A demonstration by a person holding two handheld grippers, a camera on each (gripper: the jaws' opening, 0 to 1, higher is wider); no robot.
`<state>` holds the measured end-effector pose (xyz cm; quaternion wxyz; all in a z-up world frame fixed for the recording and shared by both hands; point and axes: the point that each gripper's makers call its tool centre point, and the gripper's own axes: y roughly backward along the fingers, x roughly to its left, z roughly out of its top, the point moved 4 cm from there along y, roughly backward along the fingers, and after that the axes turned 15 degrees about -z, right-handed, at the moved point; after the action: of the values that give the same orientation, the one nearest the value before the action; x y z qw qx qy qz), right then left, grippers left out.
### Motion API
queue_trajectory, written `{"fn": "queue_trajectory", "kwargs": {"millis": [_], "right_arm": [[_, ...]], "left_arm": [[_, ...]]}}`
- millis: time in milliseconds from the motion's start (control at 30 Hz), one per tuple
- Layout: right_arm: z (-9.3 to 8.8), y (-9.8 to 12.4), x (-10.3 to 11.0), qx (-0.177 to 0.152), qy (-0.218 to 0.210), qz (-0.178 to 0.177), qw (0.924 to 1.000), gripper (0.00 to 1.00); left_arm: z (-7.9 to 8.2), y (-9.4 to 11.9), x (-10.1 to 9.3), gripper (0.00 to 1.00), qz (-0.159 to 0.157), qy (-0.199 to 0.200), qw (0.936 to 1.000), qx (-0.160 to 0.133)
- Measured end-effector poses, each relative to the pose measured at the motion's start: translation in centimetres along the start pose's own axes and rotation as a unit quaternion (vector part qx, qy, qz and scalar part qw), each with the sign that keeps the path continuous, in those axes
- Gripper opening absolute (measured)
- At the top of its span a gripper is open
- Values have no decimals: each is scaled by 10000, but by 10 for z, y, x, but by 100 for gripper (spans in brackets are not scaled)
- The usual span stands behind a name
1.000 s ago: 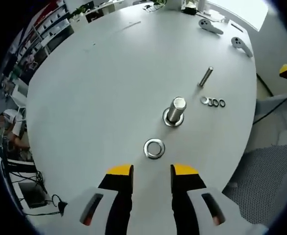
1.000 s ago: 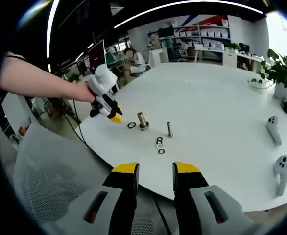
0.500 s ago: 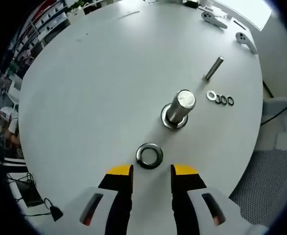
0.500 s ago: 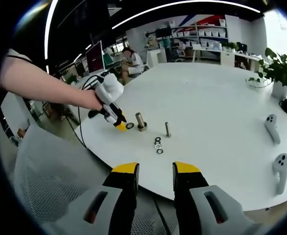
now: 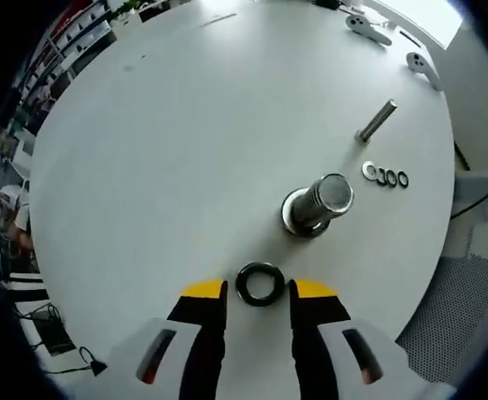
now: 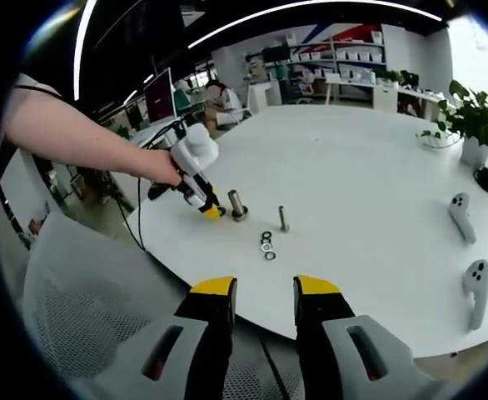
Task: Place the washer onto the threaded stud by aligning its center hole with the stud, sliding it down to the base, and recovering from edge contact or off-axis alignment until the washer reaches the visible bottom stop.
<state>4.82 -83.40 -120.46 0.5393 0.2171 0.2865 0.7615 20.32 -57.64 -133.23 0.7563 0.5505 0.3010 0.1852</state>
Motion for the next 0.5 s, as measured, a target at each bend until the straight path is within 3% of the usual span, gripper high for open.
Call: {"fn": "queue_trajectory", "kwargs": {"millis": [67,500], "right_arm": [[0,0,0,12,8,-3,10000,30],[0,0,-1,-5,-4,-16,10000,29]], "left_arm": [[0,0,0,21,1,-22,10000,66],[-7,-1,-7,20,-3,-85,9995,312]]}}
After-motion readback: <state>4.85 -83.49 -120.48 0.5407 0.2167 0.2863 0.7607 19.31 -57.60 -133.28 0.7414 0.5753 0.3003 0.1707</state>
